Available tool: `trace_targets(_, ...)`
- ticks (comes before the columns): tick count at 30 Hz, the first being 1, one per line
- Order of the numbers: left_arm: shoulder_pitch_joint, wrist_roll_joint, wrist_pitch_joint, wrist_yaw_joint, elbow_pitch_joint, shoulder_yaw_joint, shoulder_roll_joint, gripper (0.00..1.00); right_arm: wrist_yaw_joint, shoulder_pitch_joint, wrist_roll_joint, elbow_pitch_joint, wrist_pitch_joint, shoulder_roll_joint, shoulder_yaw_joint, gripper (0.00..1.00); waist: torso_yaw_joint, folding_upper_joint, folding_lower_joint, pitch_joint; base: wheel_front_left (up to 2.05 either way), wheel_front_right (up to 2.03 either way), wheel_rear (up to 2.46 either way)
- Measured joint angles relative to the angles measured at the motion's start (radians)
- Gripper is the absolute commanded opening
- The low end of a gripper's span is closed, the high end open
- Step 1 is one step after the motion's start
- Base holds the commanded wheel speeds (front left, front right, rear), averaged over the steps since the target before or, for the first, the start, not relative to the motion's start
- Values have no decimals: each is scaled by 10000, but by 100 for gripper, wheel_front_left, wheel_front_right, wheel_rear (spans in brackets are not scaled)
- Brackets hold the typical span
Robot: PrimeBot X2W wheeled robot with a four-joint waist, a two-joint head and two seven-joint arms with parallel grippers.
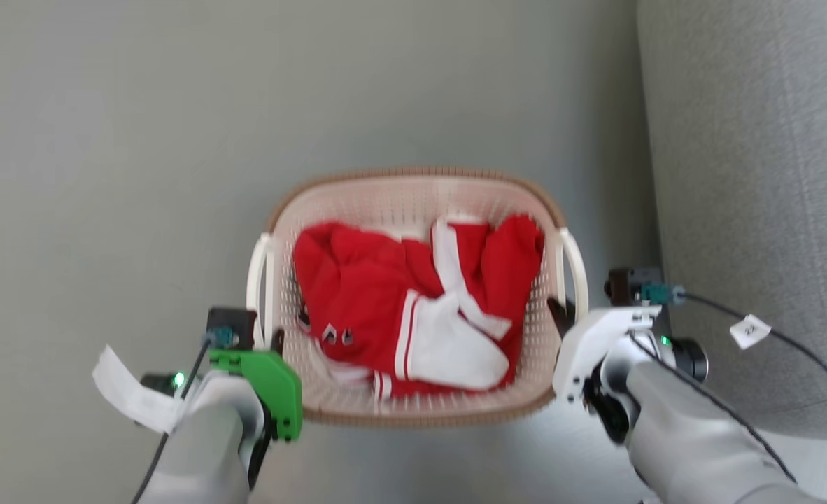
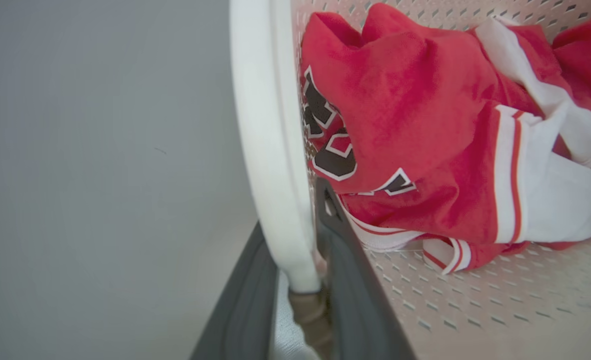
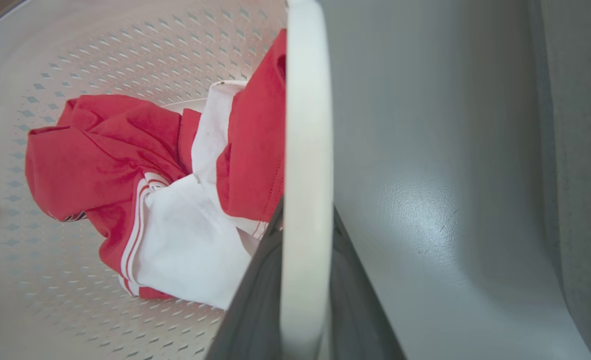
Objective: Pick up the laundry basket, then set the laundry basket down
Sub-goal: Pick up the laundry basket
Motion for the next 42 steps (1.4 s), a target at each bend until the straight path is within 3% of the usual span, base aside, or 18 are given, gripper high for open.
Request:
trace_targets(27, 3058, -1329, 989, -205, 247, -562, 12, 0, -46, 3063, 1302, -169, 1127, 65, 1302, 0, 61, 0, 0, -3589, 0, 0, 0)
trace_targets(42, 3690, -1680, 1269, -186, 42, -867, 102, 0, -477, 3633, 1758, -516, 1507, -8, 1776, 0, 34, 0, 0, -4897, 0, 0, 0)
